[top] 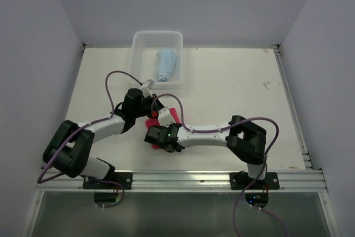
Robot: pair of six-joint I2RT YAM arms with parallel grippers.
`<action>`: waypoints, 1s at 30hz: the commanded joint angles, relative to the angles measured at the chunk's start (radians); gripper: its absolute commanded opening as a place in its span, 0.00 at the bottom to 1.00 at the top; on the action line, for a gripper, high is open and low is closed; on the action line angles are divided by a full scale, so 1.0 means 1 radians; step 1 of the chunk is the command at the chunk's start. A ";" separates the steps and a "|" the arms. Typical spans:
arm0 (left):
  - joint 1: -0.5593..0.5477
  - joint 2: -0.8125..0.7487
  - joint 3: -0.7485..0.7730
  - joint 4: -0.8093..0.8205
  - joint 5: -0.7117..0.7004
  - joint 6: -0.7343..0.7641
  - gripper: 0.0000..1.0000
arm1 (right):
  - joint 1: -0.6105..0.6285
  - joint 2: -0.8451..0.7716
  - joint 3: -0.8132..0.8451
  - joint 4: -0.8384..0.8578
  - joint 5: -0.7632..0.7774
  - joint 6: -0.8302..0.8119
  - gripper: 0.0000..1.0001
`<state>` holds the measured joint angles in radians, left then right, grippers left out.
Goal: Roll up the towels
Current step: Roll the towel
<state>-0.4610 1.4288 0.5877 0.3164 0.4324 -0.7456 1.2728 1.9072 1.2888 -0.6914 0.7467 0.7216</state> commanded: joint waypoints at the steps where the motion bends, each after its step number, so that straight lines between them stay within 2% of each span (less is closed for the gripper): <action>1: -0.039 0.018 -0.043 0.084 0.071 -0.011 0.00 | 0.002 0.038 0.069 0.026 -0.010 -0.014 0.00; 12: -0.047 0.091 -0.092 0.075 -0.003 0.052 0.00 | 0.014 0.046 0.115 0.018 -0.013 -0.042 0.01; 15: -0.044 0.096 -0.103 0.049 -0.041 0.069 0.00 | 0.014 0.018 0.103 0.010 -0.010 -0.037 0.10; 20: -0.030 0.093 -0.132 0.033 -0.067 0.075 0.00 | 0.013 -0.086 0.006 0.079 -0.033 -0.021 0.19; 24: -0.013 0.099 -0.146 0.036 -0.064 0.080 0.00 | -0.006 -0.172 -0.071 0.168 -0.114 -0.013 0.31; 27: -0.001 0.091 -0.160 0.038 -0.066 0.083 0.00 | -0.035 -0.252 -0.144 0.256 -0.170 0.005 0.36; 30: 0.008 0.084 -0.173 0.038 -0.066 0.084 0.00 | -0.104 -0.350 -0.253 0.384 -0.292 0.045 0.39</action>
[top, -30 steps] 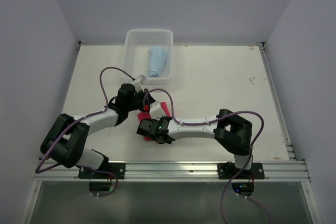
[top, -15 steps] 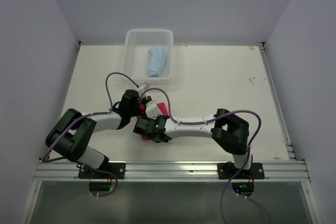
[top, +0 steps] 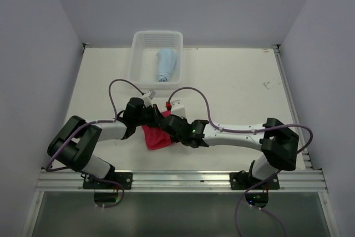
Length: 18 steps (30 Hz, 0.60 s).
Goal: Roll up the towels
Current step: Roll the towel
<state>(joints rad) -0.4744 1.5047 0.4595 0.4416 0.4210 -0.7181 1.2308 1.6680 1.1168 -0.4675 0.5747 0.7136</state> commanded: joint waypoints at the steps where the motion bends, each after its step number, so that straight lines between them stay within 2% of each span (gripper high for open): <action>1: 0.023 0.008 -0.050 -0.086 -0.053 0.057 0.00 | -0.085 -0.134 -0.115 0.250 -0.206 0.082 0.40; 5: 0.031 0.005 -0.055 -0.084 -0.048 0.057 0.00 | -0.220 -0.206 -0.302 0.461 -0.404 0.167 0.46; 10: 0.039 0.000 -0.062 -0.083 -0.045 0.059 0.00 | -0.255 -0.199 -0.382 0.666 -0.510 0.231 0.57; 14: 0.043 0.003 -0.064 -0.080 -0.042 0.057 0.00 | -0.266 -0.140 -0.420 0.760 -0.570 0.288 0.58; 18: 0.046 0.002 -0.068 -0.073 -0.037 0.052 0.00 | -0.267 -0.100 -0.456 0.837 -0.604 0.329 0.53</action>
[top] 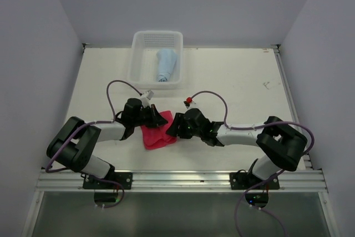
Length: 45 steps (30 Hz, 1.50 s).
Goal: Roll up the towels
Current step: Roll the towel
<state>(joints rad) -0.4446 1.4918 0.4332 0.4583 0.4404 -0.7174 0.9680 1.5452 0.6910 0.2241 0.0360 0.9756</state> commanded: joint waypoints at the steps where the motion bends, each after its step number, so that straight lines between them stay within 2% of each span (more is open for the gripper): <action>1: 0.017 0.012 -0.042 -0.086 -0.055 0.049 0.00 | -0.005 0.030 -0.034 0.158 -0.065 0.075 0.52; 5: 0.017 0.012 -0.045 -0.084 -0.055 0.045 0.00 | -0.008 0.062 -0.042 0.169 -0.071 0.078 0.48; 7: 0.017 0.010 -0.048 -0.084 -0.055 0.044 0.00 | -0.008 0.061 -0.033 0.118 -0.041 0.046 0.48; 10: 0.018 0.008 -0.048 -0.084 -0.051 0.042 0.00 | -0.006 0.033 -0.018 0.026 0.025 -0.004 0.54; 13: 0.018 0.004 -0.048 -0.086 -0.052 0.041 0.00 | -0.003 0.018 0.004 -0.037 0.050 -0.055 0.55; 18: 0.018 0.008 -0.037 -0.086 -0.049 0.033 0.00 | 0.021 0.029 0.022 -0.068 0.091 -0.077 0.58; 21: 0.018 0.010 -0.033 -0.081 -0.043 0.027 0.00 | 0.021 0.064 0.015 -0.010 0.033 -0.069 0.52; 25: 0.020 0.016 -0.016 -0.079 -0.034 0.015 0.00 | 0.035 0.096 0.028 0.050 0.011 -0.075 0.29; 26: 0.020 0.016 -0.005 -0.079 -0.031 0.012 0.00 | 0.040 0.090 0.034 0.041 0.022 -0.087 0.20; 29: 0.020 0.005 0.030 -0.096 -0.026 0.007 0.00 | 0.086 0.060 0.086 -0.075 0.134 -0.164 0.07; 32: 0.024 -0.021 0.067 -0.130 -0.022 0.009 0.00 | 0.155 0.055 0.188 -0.279 0.322 -0.251 0.00; 37: 0.030 -0.085 0.142 -0.199 -0.022 0.012 0.00 | 0.233 0.139 0.379 -0.605 0.545 -0.304 0.00; 45: 0.038 -0.157 0.157 -0.242 -0.022 0.019 0.00 | 0.311 0.283 0.571 -0.871 0.712 -0.360 0.00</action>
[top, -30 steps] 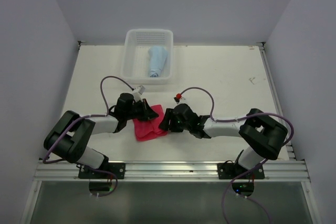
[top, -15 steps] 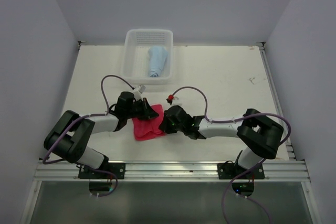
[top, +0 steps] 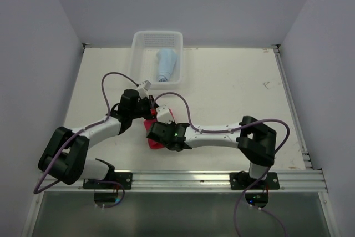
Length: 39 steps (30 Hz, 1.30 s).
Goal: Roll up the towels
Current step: Roll the towel
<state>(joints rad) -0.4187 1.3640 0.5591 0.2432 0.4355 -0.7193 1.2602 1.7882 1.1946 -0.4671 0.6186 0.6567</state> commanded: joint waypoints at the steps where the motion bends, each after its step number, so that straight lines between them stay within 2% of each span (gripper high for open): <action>1: 0.012 -0.031 0.030 -0.025 -0.014 0.021 0.00 | 0.031 0.068 0.101 -0.197 0.144 -0.042 0.00; 10: 0.014 -0.052 0.016 0.071 0.052 -0.015 0.00 | 0.088 0.201 0.261 -0.330 0.245 -0.058 0.00; 17: 0.012 -0.045 -0.045 0.198 0.134 -0.080 0.00 | 0.100 0.250 0.315 -0.337 0.228 -0.066 0.00; 24: -0.002 0.052 -0.117 0.298 0.155 -0.092 0.00 | 0.102 0.261 0.327 -0.329 0.228 -0.080 0.00; 28: -0.014 0.107 -0.114 0.283 0.140 -0.063 0.00 | 0.107 0.283 0.352 -0.343 0.227 -0.085 0.00; 33: -0.014 0.118 -0.099 0.116 0.036 0.018 0.00 | 0.108 0.260 0.333 -0.315 0.202 -0.082 0.00; 35: -0.014 0.113 -0.111 0.085 -0.001 0.029 0.00 | 0.107 0.241 0.310 -0.297 0.182 -0.081 0.04; 39: -0.012 0.109 -0.142 0.087 -0.020 0.035 0.00 | 0.099 0.156 0.260 -0.228 0.142 -0.069 0.20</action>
<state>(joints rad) -0.4290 1.4685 0.4507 0.4217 0.5022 -0.7471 1.3602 2.0430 1.4822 -0.7593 0.8108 0.5755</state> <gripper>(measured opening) 0.004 0.195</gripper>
